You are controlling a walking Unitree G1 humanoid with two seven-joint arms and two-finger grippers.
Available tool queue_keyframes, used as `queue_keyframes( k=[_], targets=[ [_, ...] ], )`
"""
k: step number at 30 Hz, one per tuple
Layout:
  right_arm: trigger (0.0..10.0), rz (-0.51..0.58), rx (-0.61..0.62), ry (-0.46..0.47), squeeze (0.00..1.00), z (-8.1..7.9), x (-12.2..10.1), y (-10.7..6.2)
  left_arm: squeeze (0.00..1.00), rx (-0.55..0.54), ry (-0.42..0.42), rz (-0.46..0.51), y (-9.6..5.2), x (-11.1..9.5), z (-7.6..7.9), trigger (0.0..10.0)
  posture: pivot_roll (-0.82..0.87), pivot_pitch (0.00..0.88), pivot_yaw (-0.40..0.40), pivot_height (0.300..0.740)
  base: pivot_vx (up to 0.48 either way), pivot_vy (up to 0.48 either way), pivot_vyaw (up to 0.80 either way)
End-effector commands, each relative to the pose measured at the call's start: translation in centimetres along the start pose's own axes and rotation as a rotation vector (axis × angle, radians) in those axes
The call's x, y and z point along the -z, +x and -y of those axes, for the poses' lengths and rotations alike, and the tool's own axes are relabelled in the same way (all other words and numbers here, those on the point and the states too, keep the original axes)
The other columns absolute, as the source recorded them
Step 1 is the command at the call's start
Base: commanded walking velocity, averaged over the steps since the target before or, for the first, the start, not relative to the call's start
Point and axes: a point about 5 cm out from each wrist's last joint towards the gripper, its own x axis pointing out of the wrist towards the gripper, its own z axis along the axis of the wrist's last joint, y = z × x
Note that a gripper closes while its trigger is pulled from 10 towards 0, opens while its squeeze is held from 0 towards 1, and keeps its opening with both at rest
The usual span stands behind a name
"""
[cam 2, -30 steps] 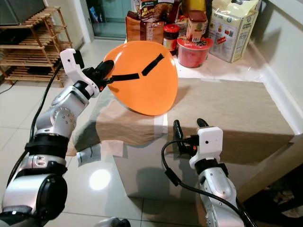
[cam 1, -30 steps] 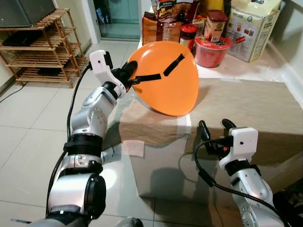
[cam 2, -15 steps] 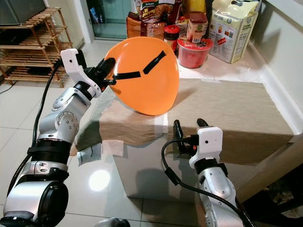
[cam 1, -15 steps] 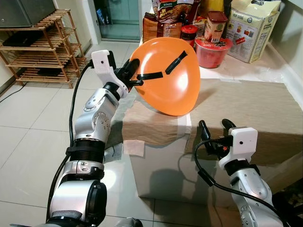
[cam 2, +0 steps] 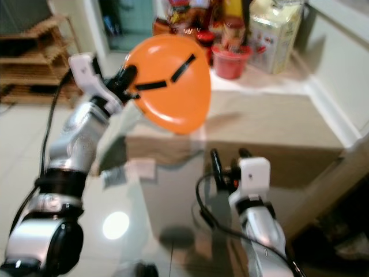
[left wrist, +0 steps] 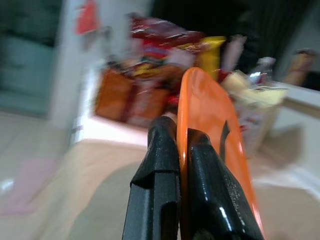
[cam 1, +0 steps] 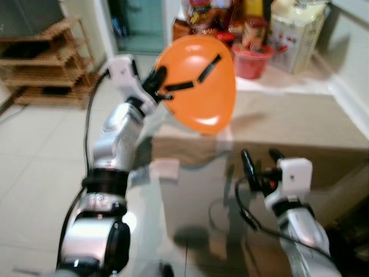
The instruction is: Setting the table
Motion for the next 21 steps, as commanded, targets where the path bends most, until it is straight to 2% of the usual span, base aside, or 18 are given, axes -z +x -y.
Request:
queue_keyframes(
  k=[1, 4, 21],
  targets=[
    [10.0, -0.013, 0.01, -0.001, 0.0, 0.02, 0.25, -0.33, 0.0, -0.001, 0.031, -0.102, -0.21, 1.66, -0.07, 0.0, 0.06, 0.0, 0.059, 0.74, -0.292, 0.0, 0.0],
    [10.0, -0.013, 0.009, 0.0, 0.0, 0.0, 0.27, -0.34, 0.0, 0.003, 0.033, -0.104, -0.2, 1.71, -0.01, 0.0, 0.06, 0.0, 0.06, 0.74, -0.285, 0.0, 0.0],
    [10.0, -0.015, 0.006, -0.001, 0.0, 0.05, 0.36, -0.31, 0.0, 0.03, 0.027, -0.083, -0.12, 1.43, 0.36, 0.0, 0.06, 0.0, 0.058, 0.74, 0.0, 0.0, 0.0]
  ],
)
